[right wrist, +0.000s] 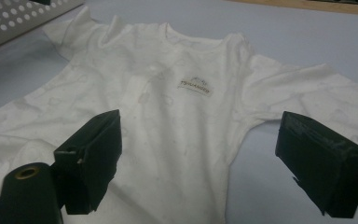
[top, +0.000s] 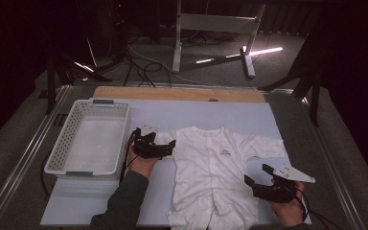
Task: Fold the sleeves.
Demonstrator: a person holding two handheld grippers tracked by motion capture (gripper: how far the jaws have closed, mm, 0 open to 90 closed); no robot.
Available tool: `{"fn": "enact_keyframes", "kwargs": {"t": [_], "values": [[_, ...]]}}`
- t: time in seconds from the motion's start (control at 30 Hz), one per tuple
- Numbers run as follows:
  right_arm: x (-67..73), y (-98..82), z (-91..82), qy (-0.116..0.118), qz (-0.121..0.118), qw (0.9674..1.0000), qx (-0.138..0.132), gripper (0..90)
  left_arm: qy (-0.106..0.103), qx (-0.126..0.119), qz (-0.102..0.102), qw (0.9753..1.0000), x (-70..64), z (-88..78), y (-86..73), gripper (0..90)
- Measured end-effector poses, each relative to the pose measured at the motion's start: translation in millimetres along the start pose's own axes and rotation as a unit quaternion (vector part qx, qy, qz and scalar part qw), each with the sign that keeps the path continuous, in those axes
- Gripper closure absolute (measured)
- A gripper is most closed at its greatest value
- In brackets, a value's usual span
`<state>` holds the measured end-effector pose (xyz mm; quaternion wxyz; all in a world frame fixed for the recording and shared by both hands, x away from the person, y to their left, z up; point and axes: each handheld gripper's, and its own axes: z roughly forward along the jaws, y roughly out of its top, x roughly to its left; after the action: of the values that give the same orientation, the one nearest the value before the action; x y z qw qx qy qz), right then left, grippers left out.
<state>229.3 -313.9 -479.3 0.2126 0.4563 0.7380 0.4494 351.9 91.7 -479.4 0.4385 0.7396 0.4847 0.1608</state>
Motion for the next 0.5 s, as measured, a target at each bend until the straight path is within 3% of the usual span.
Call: {"fn": "enact_keyframes", "kwargs": {"t": [0.23, 0.33, 0.5], "values": [[-0.1, -0.2, -0.1, 0.001, -0.001, 1.0, 0.0, 14.5, 0.02, 0.009, 0.0, 0.9998, 1.0, 8.4, 1.0, 11.5], [-0.2, -0.3, -0.4, 0.002, -0.001, 1.0, -0.001, 14.4, 0.049, 0.023, -0.011, 0.9985, 6.7, 15.5, -0.2, 16.2], [-0.4, -0.3, -0.4, 0.003, 0.0, 1.0, -0.002, 14.4, 0.07, 0.036, -0.015, 0.9968, 10.2, 20.9, -1.7, 20.4]]}}
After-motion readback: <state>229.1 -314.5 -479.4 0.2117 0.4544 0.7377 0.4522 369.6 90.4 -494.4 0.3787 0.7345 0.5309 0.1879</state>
